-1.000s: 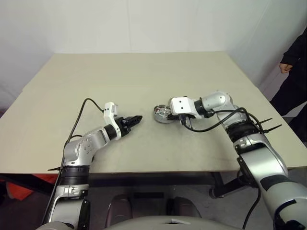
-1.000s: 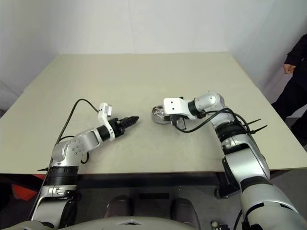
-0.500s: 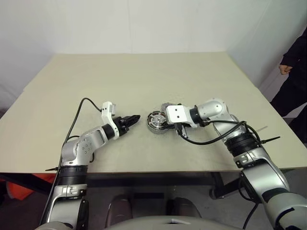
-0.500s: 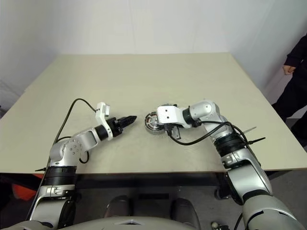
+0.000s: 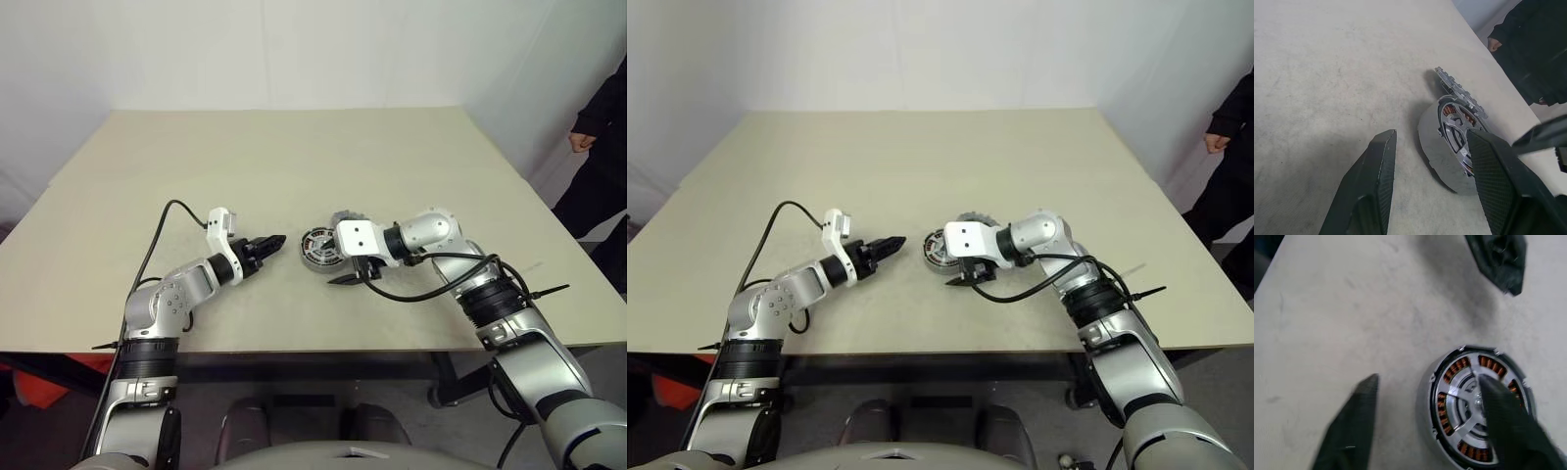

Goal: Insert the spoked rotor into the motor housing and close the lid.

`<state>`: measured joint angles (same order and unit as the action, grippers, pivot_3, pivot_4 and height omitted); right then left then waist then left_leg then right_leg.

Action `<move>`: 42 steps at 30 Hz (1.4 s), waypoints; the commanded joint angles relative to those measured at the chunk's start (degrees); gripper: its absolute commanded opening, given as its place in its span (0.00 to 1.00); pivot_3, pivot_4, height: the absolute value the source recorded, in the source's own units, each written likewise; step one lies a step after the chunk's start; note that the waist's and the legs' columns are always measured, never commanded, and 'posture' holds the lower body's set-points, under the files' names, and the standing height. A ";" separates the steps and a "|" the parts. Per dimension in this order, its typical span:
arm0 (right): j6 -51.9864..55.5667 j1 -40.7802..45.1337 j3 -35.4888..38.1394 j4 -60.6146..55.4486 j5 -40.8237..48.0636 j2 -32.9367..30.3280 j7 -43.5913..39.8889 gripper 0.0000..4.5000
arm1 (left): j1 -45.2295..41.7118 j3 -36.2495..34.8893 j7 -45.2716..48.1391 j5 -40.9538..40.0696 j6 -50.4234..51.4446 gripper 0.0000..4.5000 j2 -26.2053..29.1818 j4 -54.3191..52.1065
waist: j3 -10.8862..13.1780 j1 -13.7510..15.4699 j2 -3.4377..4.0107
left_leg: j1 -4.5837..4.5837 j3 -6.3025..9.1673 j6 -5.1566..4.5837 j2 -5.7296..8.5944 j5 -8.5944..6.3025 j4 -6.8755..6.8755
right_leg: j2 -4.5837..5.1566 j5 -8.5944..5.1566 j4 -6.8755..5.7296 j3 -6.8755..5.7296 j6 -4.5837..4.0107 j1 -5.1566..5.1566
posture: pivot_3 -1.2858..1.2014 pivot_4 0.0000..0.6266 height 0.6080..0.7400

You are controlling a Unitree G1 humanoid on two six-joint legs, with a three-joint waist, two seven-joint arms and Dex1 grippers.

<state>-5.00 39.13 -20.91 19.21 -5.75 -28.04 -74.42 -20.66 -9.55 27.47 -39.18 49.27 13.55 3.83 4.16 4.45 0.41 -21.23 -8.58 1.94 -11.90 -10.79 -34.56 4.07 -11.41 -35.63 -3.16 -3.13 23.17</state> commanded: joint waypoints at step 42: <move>-31.13 17.55 -10.55 27.99 -15.59 -2.00 -0.49 1.00 | -1.90 -0.27 0.32 0.57 -2.45 0.54 -0.65 0.01 | 0.01 -0.45 -0.04 | -0.01 0.00 -0.02 0.00 -0.01 0.00 | 0.00 0.00 -0.01 0.00 0.00 0.01 | 0.52 0.00 1.00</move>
<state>-35.31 55.42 -31.18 46.48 -20.55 -30.19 -75.96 -21.50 -9.49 27.46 -38.56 47.66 12.76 5.01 4.18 4.00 0.37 -21.23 -8.58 1.92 -11.90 -10.79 -34.56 4.07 -11.42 -35.65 -3.16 -3.14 23.17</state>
